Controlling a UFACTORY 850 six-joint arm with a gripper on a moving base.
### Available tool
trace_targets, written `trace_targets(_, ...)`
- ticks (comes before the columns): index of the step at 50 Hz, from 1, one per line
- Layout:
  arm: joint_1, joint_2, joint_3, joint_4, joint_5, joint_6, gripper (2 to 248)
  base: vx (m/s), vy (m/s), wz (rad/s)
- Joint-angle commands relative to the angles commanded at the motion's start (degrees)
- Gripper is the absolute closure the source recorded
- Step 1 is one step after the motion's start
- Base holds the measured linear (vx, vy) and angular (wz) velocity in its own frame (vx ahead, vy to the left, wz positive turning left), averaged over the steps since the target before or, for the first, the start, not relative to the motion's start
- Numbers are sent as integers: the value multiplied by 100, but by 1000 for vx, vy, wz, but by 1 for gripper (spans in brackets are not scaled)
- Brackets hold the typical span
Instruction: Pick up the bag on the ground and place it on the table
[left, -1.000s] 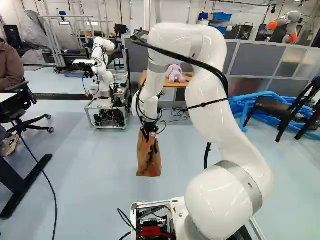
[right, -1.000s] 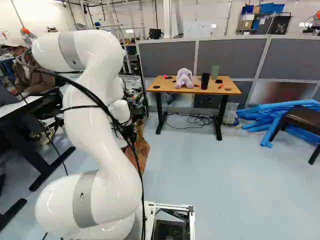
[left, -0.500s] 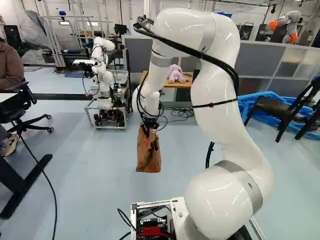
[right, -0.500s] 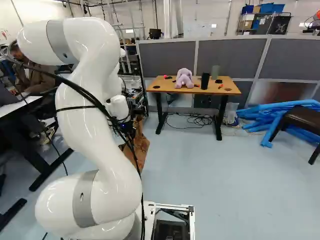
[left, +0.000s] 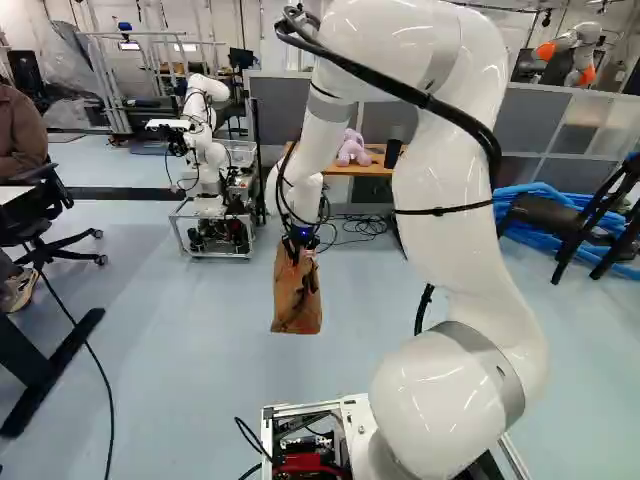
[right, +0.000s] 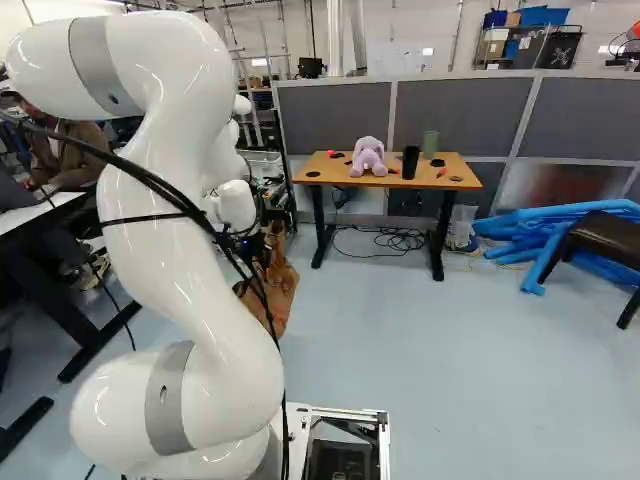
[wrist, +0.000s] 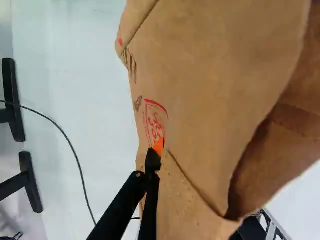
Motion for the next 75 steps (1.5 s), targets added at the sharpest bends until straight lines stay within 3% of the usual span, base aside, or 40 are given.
trace_targets(31, -94, 452, -66, -303, -273, 0, 229, 0, 0, 0)
trace_targets(75, -244, 917, -389, -903, -1329, 0, 229, 0, 0, 0)
